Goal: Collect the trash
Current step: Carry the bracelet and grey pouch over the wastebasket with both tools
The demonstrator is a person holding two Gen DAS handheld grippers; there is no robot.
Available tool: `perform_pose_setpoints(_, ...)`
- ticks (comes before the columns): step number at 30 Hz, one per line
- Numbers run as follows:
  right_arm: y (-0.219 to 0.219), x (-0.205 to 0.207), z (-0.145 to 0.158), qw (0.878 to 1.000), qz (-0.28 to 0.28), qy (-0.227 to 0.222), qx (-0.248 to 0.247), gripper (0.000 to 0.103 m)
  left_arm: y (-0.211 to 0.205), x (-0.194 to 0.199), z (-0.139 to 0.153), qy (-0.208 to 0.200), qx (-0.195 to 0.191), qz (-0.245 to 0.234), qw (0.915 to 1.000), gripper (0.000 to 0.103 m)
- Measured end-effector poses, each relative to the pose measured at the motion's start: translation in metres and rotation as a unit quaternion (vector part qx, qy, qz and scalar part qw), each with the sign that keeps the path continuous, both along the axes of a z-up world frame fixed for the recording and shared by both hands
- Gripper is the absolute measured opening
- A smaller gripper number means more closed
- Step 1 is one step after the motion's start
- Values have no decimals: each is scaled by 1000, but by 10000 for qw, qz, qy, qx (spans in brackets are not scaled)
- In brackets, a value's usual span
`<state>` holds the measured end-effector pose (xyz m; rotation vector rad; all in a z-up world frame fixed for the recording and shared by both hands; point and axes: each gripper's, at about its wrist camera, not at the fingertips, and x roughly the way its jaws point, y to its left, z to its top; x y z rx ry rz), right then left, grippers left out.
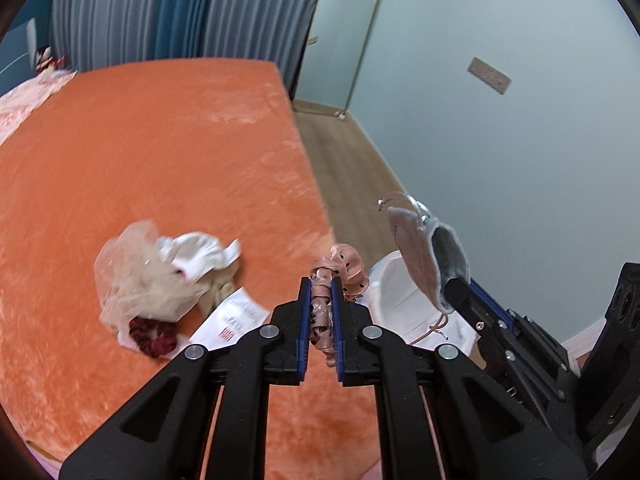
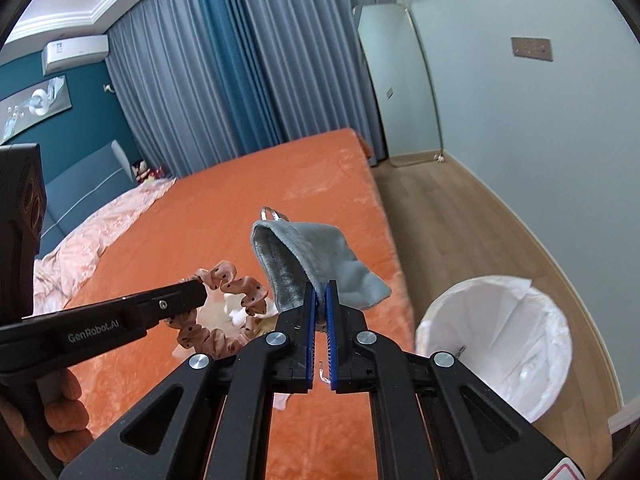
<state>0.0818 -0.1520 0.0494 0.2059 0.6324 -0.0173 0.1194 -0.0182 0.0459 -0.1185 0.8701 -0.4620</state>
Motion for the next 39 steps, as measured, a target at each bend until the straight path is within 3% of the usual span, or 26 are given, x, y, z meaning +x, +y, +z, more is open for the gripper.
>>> perform_pose_setpoints(8, -47, -24, 34, 9984, -398, -378, -122, 5, -54, -13, 39, -363, -103, -433, 9984, 9)
perform_pose_setpoints(16, -76, -42, 47, 9958, -718, -532, -190, 5, -104, -23, 58, -539, -48, -821, 9952, 9)
perform_pose_setpoints(30, -104, -48, 38, 9932, -1050, -452, -211, 5, -155, -27, 57, -579, 80, -1225, 9907, 9)
perform_pose_setpoints(39, -120, -45, 28, 9927, -1151, -336, -118, 5, -173, -11, 39, -392, 40, -1356, 9900, 13)
